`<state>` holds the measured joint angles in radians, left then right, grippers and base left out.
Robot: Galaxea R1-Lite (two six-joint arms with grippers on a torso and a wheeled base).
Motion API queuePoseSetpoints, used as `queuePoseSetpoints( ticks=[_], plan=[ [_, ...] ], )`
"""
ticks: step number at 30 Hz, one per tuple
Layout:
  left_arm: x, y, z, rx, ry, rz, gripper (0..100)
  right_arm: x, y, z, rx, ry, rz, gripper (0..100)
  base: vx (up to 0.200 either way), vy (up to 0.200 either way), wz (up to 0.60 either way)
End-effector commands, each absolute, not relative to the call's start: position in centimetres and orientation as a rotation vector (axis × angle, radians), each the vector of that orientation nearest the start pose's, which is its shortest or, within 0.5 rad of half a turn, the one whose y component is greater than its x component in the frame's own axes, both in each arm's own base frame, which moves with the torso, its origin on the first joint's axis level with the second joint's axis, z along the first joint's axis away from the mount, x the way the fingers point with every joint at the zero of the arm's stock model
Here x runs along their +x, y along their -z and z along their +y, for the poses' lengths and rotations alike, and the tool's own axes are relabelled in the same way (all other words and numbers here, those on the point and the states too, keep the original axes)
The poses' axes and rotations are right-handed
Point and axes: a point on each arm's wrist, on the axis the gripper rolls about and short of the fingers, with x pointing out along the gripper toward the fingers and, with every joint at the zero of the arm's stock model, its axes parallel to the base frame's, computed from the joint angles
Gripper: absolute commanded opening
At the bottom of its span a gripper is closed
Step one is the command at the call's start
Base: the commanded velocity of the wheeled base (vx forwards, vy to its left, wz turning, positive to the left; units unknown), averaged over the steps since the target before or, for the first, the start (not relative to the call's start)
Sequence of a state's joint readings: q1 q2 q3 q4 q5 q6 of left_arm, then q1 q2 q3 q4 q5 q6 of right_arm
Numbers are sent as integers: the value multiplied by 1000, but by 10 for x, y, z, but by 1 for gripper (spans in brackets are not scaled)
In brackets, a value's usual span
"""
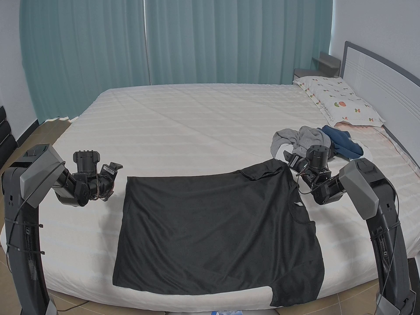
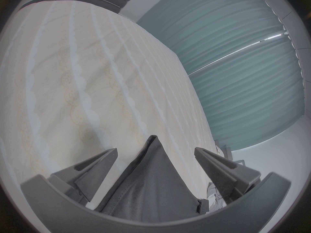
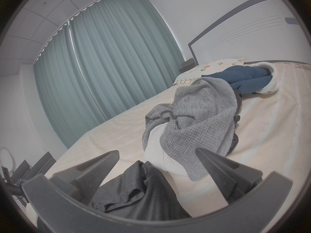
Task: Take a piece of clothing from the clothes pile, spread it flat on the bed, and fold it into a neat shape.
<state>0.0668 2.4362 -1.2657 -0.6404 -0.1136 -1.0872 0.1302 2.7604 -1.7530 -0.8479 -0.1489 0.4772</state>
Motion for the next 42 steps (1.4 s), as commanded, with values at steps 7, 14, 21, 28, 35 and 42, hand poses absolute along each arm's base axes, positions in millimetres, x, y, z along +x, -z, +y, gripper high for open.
queuePoseSetpoints(
  ticks=[7,14,21,28,35,42],
  plan=[
    [439,-36,24,-1077,-216,484,100,475,-21,60,494,52,292,100,0,0,0],
    [417,-81,14,-1054,-149,445,100,403,-55,53,593,7,376,100,0,0,0],
    [387,-59,11,-1034,-209,571,100,338,-53,46,630,-55,434,100,-86,0,0],
    [337,-42,-1,-1026,-199,684,100,316,-40,49,727,-41,509,100,-200,0,0],
    [304,-26,-3,-1022,-204,715,100,306,-29,53,856,-26,585,100,-200,0,0],
    [298,-23,-7,-1028,-162,679,100,291,-19,52,905,-64,644,100,-29,0,0]
  ],
)
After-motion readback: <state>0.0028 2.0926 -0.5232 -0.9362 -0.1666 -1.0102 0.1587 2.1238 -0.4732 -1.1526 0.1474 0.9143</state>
